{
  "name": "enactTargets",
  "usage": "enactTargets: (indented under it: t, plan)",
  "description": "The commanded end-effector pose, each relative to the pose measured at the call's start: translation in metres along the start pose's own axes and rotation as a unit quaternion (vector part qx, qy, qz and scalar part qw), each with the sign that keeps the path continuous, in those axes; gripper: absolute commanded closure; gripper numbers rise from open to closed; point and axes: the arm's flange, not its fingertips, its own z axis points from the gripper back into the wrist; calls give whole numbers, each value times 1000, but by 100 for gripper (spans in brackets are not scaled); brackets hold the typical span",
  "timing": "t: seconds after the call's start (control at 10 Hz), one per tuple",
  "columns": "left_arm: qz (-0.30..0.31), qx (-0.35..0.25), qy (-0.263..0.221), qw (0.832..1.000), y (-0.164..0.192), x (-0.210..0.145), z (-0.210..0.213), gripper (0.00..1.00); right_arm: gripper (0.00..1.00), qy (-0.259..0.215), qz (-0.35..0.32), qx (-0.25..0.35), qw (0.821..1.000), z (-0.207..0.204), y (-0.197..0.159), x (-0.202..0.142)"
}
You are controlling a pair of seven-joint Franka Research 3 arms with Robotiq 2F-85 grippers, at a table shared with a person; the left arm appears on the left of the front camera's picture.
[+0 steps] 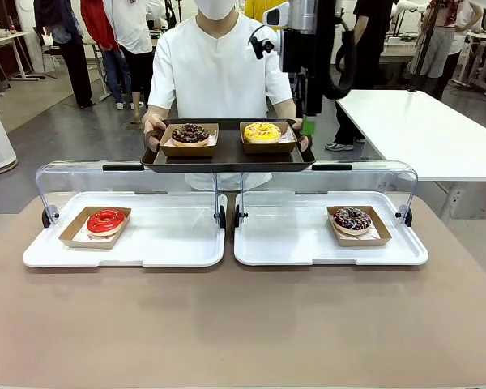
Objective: Provide the desired donut to the person.
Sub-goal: Place the picked Paper togo box onto the Handle tray extended by the person.
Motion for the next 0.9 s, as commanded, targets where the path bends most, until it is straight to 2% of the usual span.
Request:
enactTargets:
  t: [0.0, 0.2, 0.5, 0.6, 0.8]
  plan:
    - [0, 4, 0, 1000, 0, 1, 2, 0, 0, 1, 3, -24, 1000, -30, 46, -30]
    - [0, 4, 0, 1000, 0, 1, 2, 0, 0, -8, -3, -27, 1000, -43, 68, -57]
    - [0, 4, 0, 1000, 0, 1, 2, 0, 0, -30, -16, -27, 999, -50, 61, -70]
    - [0, 4, 0, 1000, 0, 1, 2, 0, 0, 2, -17, -20, 1000, -40, 64, -61]
    - [0, 4, 0, 1000, 0, 1, 2, 0, 0, 2, -17, -20, 1000, -40, 64, -61]
